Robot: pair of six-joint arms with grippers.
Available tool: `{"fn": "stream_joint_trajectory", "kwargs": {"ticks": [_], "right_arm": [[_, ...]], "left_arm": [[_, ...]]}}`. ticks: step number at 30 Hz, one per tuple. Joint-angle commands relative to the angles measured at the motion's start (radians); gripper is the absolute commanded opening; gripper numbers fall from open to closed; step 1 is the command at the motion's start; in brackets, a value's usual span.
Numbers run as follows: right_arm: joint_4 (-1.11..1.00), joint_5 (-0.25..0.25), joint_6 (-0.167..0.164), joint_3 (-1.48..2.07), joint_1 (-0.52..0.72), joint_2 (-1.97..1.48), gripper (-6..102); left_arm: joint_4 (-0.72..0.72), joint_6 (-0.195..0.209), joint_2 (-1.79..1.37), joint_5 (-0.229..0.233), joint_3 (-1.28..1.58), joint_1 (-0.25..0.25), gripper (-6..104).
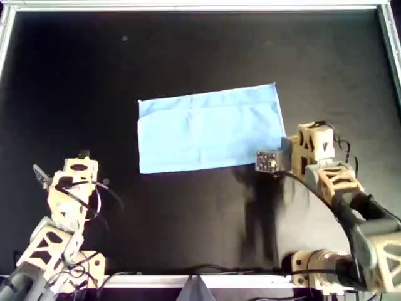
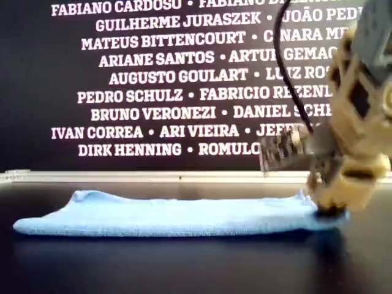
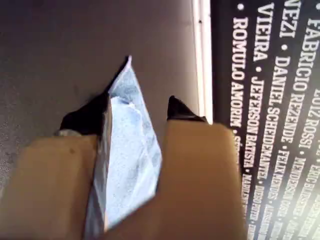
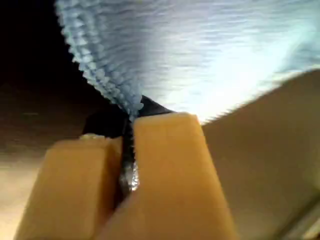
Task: Fold a cloth
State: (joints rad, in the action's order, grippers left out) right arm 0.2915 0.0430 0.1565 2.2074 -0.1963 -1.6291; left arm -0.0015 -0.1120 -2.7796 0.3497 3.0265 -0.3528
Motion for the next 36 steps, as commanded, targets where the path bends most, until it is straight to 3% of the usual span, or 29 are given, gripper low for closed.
{"fn": "stream_joint_trajectory", "kwargs": {"ticks": [1,12,36], "right_arm": [[-0.021,0.011,0.005,-0.044,-0.049,-0.135,-1],[-0.028,-0.008,0.005,-0.258,-0.354,-0.091,-1],[-0.029,-0.008,0.005,-0.986,-0.652,0.503,-1]], "left_arm": [[0.0,-0.003,-0.005,-0.002,-0.006,0.015,40],[0.0,-0.003,-0.009,-0.002,-0.006,0.02,40],[0.0,0.011,-0.003,-0.003,-0.006,0.018,40]]}}
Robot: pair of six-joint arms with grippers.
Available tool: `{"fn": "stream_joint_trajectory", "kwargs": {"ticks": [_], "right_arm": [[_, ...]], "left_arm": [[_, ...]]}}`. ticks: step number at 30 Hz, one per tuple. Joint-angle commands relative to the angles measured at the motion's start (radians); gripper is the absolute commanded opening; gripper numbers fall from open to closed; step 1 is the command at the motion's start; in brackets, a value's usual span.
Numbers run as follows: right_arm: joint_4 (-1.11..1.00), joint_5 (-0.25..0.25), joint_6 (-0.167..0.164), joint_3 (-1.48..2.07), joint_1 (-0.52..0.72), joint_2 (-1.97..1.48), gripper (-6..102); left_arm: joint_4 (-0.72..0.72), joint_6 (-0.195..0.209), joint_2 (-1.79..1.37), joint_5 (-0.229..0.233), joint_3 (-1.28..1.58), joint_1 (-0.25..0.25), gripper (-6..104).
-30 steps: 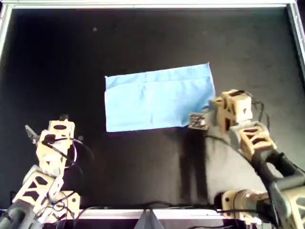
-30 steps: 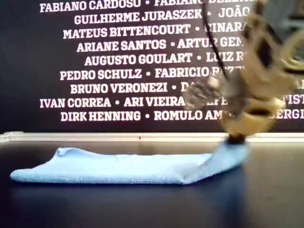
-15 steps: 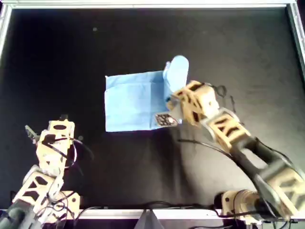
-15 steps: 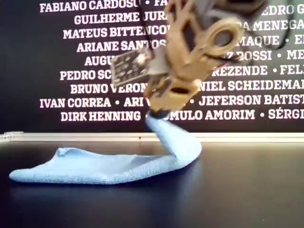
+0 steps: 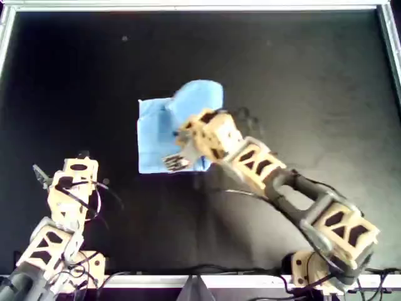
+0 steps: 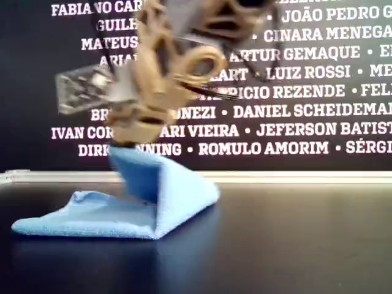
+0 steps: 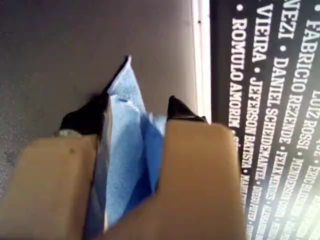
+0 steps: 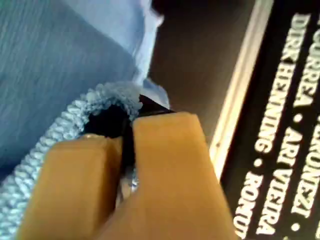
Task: Fold a cloth
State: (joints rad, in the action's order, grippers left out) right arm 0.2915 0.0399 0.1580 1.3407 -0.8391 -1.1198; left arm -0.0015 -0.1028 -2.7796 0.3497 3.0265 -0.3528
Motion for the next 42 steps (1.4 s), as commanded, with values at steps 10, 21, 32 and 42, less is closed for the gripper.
{"fn": "stream_joint_trajectory", "kwargs": {"ticks": [10,21,32,42], "right_arm": [[-0.029,0.011,0.002,-0.224,-0.098,0.083,0],[-0.029,0.011,-0.014,-0.227,-0.143,0.186,10],[-0.029,-0.005,-0.014,-0.224,-0.141,0.187,46],[-0.012,0.006,-0.014,-0.201,-0.14,0.107,46]], "left_arm": [[0.0,0.002,-0.003,-0.003,-0.006,0.017,40],[0.0,0.002,-0.003,-0.003,-0.006,0.011,40],[0.0,-0.008,-0.003,-0.003,-0.006,0.012,40],[0.0,-0.009,-0.003,-0.003,-0.006,0.018,40]]}}
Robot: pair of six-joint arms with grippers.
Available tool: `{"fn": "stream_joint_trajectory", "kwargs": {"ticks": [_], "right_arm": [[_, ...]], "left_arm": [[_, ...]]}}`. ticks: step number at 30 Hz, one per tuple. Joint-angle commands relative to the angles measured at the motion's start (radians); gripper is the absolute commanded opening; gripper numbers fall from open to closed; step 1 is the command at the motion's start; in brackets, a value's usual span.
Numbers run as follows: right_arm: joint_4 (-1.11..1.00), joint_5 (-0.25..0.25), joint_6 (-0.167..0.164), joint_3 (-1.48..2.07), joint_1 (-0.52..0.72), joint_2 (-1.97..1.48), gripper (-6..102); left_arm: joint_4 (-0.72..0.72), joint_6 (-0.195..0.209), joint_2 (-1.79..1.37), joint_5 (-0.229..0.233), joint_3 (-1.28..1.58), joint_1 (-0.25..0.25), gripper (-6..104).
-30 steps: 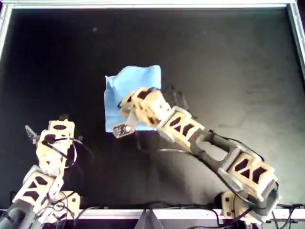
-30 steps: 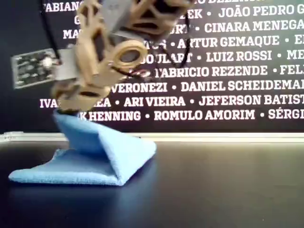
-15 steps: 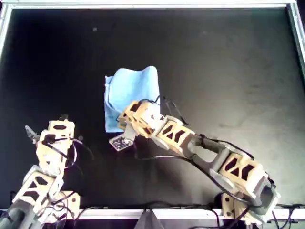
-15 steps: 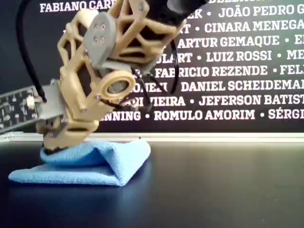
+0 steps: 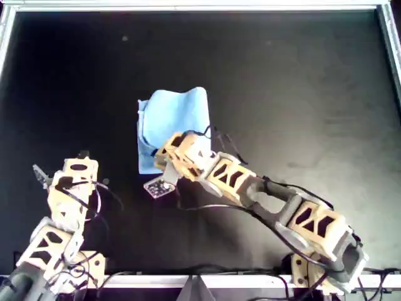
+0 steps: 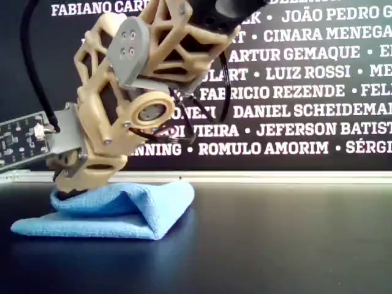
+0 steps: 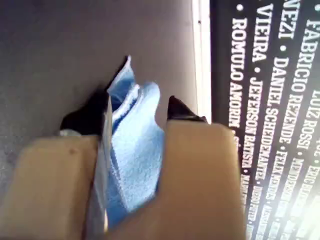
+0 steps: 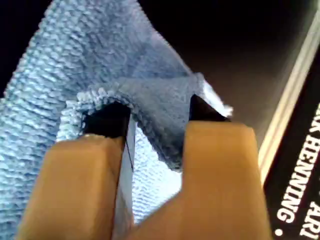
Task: Fold a cloth
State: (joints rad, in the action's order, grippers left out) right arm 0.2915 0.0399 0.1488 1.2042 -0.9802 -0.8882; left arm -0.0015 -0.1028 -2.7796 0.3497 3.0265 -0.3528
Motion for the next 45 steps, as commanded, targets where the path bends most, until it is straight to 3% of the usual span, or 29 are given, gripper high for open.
{"fn": "stream_joint_trajectory", "kwargs": {"ticks": [1,17,20,23,29,31,33,37,40,42,45], "right_arm": [[-0.012,0.009,-0.005,-0.064,0.0,-0.137,46],[-0.011,0.012,-0.006,-0.043,0.0,-0.279,46],[-0.011,-0.006,-0.008,-0.014,0.029,-0.353,45],[-0.011,-0.009,-0.008,0.052,0.14,-0.442,37],[-0.028,-0.011,-0.009,0.161,0.454,-0.598,7],[-0.029,-0.014,-0.009,0.195,0.549,-0.643,3],[-0.029,-0.054,-0.009,0.244,0.646,-0.683,3],[-0.034,-0.215,-0.015,0.374,0.744,-0.769,3],[-0.034,-0.308,-0.054,0.509,0.742,-0.865,3],[-0.034,-0.331,-0.067,0.601,0.739,-0.969,3],[-0.035,-0.341,-0.061,0.753,0.755,-1.19,2]], "left_arm": [[0.0,-0.009,-0.003,-0.003,-0.006,0.018,40],[0.0,-0.011,-0.003,-0.003,-0.006,0.02,40],[-0.002,-0.011,-0.003,-0.002,-0.006,0.02,40],[-0.002,-0.011,-0.005,0.008,-0.006,0.02,40],[0.0,-0.011,-0.025,0.012,-0.008,0.023,40],[0.0,-0.011,-0.025,0.012,-0.008,0.023,40],[0.0,-0.011,-0.025,0.012,-0.008,0.023,40],[0.002,-0.011,-0.026,0.014,-0.009,0.023,40],[0.002,-0.012,-0.028,0.015,-0.011,0.025,40],[0.002,-0.012,-0.037,0.015,-0.011,0.025,40],[0.0,-0.012,-0.091,0.017,-0.006,0.025,40]]}}
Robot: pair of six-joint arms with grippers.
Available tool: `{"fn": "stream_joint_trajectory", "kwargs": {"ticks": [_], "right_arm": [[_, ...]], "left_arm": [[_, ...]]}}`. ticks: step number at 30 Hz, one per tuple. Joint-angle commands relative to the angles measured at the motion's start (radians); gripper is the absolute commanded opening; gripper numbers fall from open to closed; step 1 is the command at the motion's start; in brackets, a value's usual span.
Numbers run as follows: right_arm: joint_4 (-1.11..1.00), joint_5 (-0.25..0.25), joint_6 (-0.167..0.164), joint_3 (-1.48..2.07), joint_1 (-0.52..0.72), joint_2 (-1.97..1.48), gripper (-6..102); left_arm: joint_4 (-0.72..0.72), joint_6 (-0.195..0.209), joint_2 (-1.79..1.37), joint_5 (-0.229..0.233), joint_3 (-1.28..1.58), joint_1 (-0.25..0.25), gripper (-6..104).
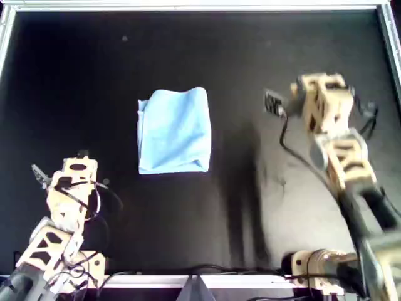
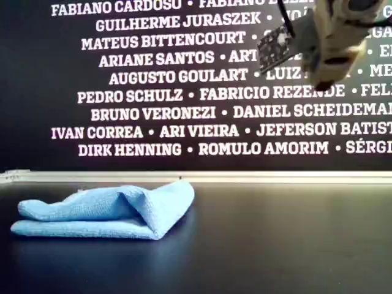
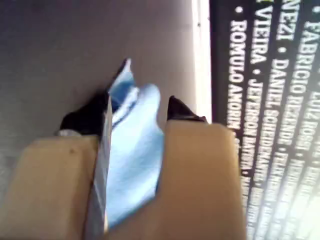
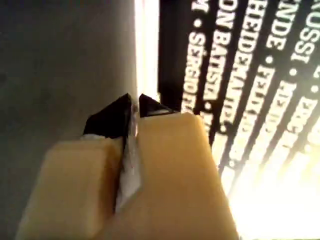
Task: Fold a cloth
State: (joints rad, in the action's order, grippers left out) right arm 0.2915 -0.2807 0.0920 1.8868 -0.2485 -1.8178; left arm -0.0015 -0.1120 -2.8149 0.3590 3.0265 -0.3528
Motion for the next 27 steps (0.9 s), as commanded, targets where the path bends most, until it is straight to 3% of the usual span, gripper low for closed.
{"fn": "stream_joint_trajectory", "kwargs": {"ticks": [1,7,13,16,20,27], "right_arm": [[-0.038,-0.02,-0.009,0.118,0.025,-0.347,2],[-0.063,-0.006,-0.029,0.416,0.026,-0.739,2],[-0.063,-0.014,-0.101,0.66,0.026,-1.009,2],[-0.063,-0.021,-0.13,0.773,0.026,-1.123,2],[-0.063,-0.021,-0.13,0.907,0.028,-1.157,2],[-0.043,-0.023,-0.117,1.003,0.029,-1.164,2]], "left_arm": [[0.0,-0.003,-0.074,0.009,-0.005,0.025,40],[-0.003,-0.005,-0.129,0.101,-0.009,0.025,39],[-0.005,-0.006,-0.129,0.215,-0.012,0.009,39],[-0.009,-0.014,-0.123,0.206,-0.012,0.009,39],[-0.11,-0.064,-0.13,0.202,-0.026,0.008,39],[-0.356,-0.035,-0.13,0.201,-0.163,0.008,39]]}}
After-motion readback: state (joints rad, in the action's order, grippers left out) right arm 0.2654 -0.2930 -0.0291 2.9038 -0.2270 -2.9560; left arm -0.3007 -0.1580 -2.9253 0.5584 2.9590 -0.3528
